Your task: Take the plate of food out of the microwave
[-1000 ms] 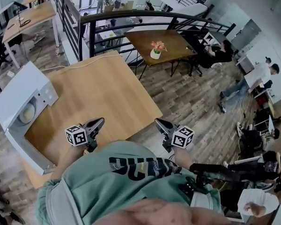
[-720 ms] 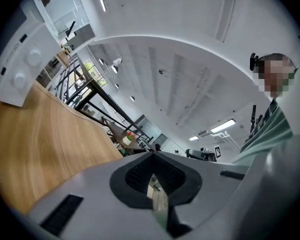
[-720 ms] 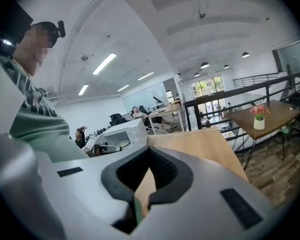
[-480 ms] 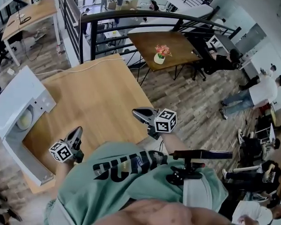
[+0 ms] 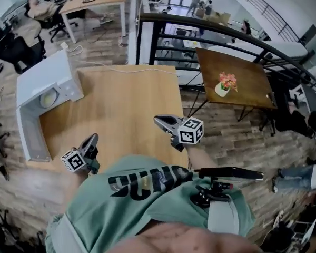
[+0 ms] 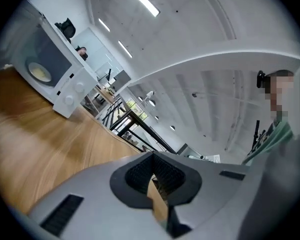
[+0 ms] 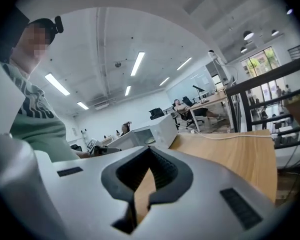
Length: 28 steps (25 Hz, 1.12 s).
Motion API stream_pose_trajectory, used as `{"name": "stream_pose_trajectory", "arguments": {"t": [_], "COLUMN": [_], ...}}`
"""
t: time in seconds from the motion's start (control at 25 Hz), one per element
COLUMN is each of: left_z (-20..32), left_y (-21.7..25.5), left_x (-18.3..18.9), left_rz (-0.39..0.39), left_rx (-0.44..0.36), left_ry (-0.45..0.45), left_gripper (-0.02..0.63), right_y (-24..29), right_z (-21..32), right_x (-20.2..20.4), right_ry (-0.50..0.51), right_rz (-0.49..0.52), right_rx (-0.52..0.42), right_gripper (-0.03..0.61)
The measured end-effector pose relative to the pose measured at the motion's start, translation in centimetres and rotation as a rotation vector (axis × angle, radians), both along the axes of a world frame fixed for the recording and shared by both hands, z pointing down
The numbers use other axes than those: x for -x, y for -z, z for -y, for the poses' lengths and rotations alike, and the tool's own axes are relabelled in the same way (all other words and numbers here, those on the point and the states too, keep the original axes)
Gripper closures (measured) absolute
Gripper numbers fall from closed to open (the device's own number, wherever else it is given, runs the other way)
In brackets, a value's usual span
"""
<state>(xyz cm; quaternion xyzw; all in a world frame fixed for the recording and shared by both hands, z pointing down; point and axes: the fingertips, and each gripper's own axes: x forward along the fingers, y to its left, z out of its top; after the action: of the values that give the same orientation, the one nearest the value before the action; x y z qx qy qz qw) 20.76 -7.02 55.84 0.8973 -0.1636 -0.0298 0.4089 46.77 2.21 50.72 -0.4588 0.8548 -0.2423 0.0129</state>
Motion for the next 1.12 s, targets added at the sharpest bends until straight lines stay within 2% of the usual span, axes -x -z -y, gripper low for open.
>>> {"name": "stream_pose_trajectory", "arguments": {"t": [0.08, 0.16, 0.24, 0.4, 0.52, 0.6, 0.76, 1.0, 1.12], "left_z": [-1.1, -1.7, -1.6, -0.3, 2.4, 4.5, 9.2, 15.1, 17.5], "left_y": [0.5, 1.3, 2.1, 2.3, 0.8, -0.6, -2.9, -4.5, -5.7], "left_x": [-3.4, -4.4, -3.2, -0.3, 0.1, 1.2, 3.1, 4.2, 6.1], "left_rz": [-0.034, 0.020, 0.050, 0.045, 0.034, 0.045, 0.039, 0.014, 0.057], "left_rx": [0.033, -0.014, -0.040, -0.022, 0.000, 0.007, 0.004, 0.013, 0.022], "left_ry": [-0.021, -0.016, 0.021, 0.040, 0.039, 0.045, 0.054, 0.099, 0.160], "left_gripper": [0.615, 0.615, 0.615, 0.615, 0.615, 0.615, 0.615, 0.615, 0.615], "right_y": [0.3, -0.1, -0.9, -1.1, -1.4, -2.0, -2.3, -2.4, -2.9], "right_z": [-0.5, -1.0, -0.6, 0.3, 2.8, 4.7, 7.5, 13.3, 17.2], "right_x": [-2.3, -3.0, -2.5, -0.9, -0.5, 1.2, 5.0, 7.0, 9.3], "right_ry": [-0.003, 0.018, 0.038, 0.018, -0.002, 0.011, 0.065, 0.080, 0.152], "right_rz": [0.014, 0.036, 0.064, 0.065, 0.048, 0.044, -0.025, -0.054, -0.111], "right_rx": [-0.026, -0.041, -0.029, -0.003, 0.009, 0.021, 0.051, 0.037, 0.022], "right_gripper": [0.571, 0.571, 0.571, 0.571, 0.571, 0.571, 0.571, 0.571, 0.571]}}
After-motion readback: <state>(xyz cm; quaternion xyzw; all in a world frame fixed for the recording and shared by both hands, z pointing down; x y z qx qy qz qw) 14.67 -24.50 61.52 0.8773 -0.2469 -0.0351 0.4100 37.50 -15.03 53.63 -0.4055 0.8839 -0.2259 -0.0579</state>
